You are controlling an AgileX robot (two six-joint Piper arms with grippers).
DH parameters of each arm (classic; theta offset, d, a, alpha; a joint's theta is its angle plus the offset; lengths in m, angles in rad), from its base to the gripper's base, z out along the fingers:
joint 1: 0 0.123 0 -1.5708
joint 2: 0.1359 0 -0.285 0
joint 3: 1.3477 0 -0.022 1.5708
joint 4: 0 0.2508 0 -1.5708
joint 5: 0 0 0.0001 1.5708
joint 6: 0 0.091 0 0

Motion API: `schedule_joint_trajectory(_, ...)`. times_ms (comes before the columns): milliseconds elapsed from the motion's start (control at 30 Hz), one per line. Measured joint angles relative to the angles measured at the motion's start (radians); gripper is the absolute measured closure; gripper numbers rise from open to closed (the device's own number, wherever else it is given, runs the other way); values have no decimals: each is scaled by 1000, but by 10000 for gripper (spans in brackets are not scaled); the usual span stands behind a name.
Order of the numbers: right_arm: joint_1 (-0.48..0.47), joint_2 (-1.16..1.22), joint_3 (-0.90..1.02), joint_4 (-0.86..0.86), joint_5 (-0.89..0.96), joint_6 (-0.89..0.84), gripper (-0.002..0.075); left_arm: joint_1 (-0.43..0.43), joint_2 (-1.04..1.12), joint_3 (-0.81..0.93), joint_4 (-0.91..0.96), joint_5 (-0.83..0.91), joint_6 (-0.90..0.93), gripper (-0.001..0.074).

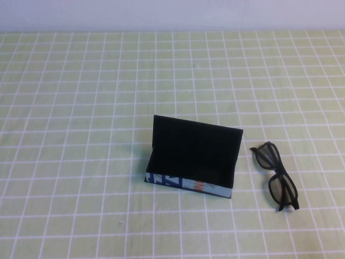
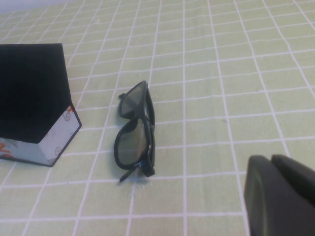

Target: Take glasses out of glasses case

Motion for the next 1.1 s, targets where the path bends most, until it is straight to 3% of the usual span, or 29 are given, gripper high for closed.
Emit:
schedule_joint_trajectory(433,0,0,0,0,1,0,743,0,0,0,39,-18,-23,739)
schedule_joint_trajectory(500,0,0,0,0,1,0,743,0,0,0,173,-26,-155,739)
schedule_joint_trajectory(733,0,0,0,0,1,0,743,0,0,-17,1027,-111,-968,739)
schedule_joint_trajectory(867,0,0,0,0,1,0,743,0,-15,-3,1152,-112,-1080,739)
schedule_joint_trajectory(1100,0,0,0,0,1,0,743,0,-107,-3,1288,169,-1094,739)
